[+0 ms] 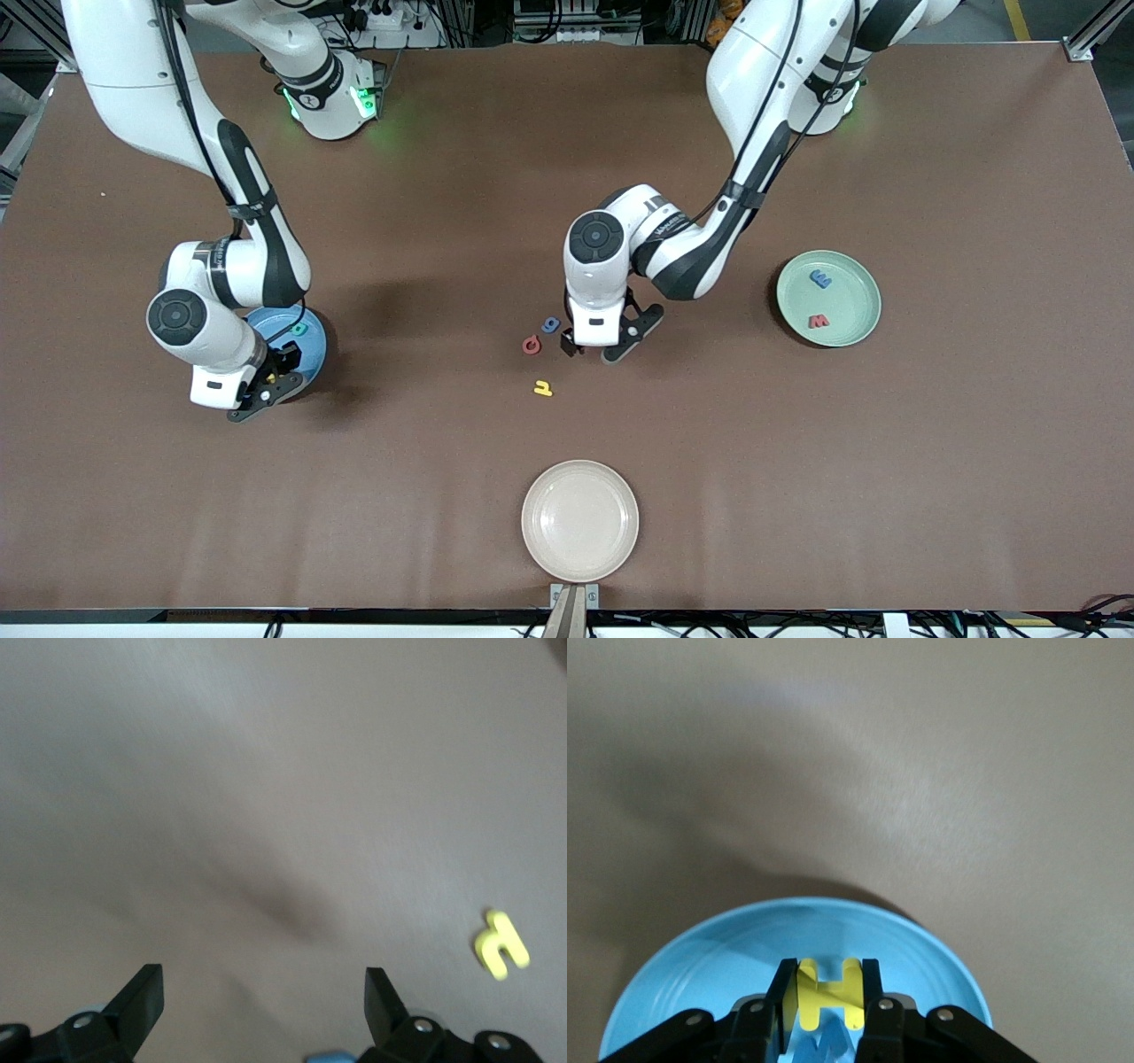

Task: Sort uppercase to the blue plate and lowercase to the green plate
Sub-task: 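Open the right gripper over the blue plate while the left gripper reaches letters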

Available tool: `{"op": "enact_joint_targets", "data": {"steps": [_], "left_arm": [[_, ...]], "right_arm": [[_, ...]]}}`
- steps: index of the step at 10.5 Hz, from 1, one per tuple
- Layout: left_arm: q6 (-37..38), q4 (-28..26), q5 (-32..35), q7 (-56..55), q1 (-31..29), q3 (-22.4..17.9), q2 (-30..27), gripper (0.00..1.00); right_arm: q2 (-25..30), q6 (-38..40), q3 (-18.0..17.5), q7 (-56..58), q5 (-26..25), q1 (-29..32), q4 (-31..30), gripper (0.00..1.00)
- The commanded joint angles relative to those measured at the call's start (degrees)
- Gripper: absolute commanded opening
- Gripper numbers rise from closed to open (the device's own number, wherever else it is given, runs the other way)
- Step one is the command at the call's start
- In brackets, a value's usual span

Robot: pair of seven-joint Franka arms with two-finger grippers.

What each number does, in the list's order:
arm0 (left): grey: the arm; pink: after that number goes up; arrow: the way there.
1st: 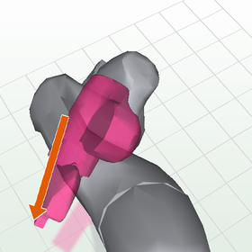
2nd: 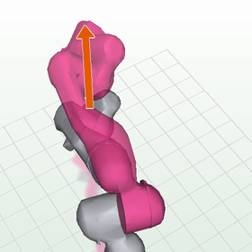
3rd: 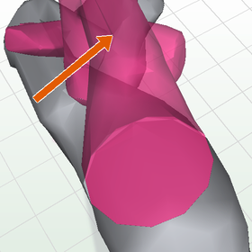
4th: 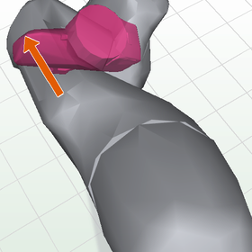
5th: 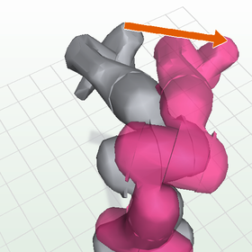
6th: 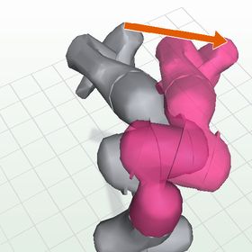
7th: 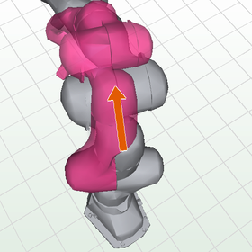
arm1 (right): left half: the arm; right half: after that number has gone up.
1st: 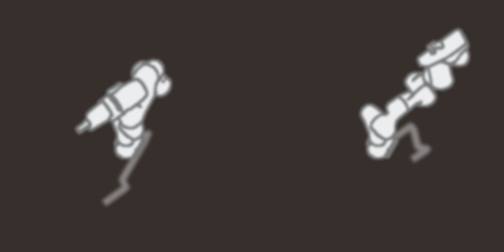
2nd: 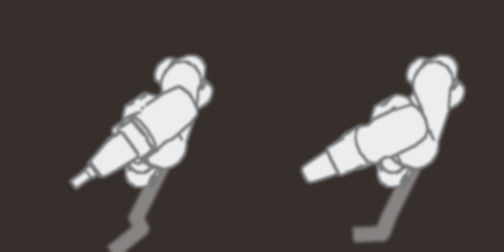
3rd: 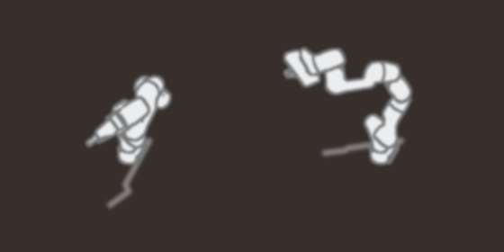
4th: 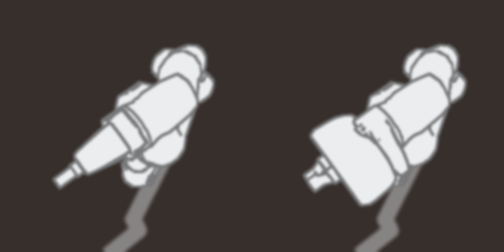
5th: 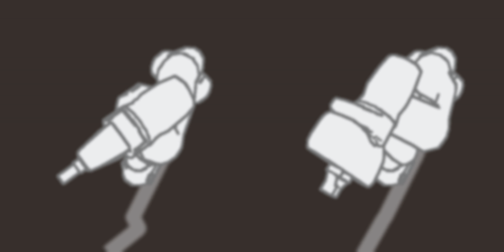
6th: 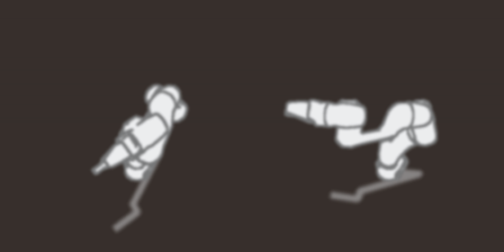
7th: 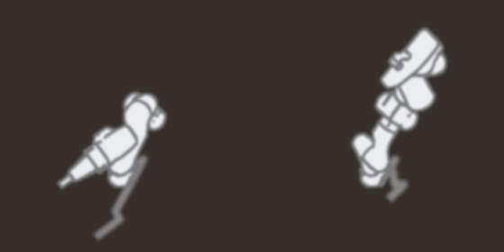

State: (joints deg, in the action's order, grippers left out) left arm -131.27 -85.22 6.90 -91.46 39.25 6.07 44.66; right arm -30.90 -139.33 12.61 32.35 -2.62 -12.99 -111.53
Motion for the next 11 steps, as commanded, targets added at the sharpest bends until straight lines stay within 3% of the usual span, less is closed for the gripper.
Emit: {"op": "enact_joint_targets", "data": {"steps": [1,3,5,11], "left_arm": [[-2.2,1.9,-5.7,-0.8,1.4,-0.4,2.9,1.0],[-2.3,3.6,-10.5,-6.4,1.4,-0.6,3.0,1.0],[-2.3,4.6,-10.9,-16.6,1.1,-0.7,2.9,1.0],[-2.3,5.0,-10.9,-54.5,-0.1,-4.5,2.8,1.0]], "right_arm": [[0.0,5.1,0.2,3.6,0.4,1.2,0.8,0.17],[-0.2,7.1,0.4,3.7,0.5,1.7,0.3,0.18],[0.0,9.9,0.4,3.7,1.7,1.7,0.4,0.18],[-1.4,4.9,0.1,3.1,7.1,0.4,0.5,0.22]]}}
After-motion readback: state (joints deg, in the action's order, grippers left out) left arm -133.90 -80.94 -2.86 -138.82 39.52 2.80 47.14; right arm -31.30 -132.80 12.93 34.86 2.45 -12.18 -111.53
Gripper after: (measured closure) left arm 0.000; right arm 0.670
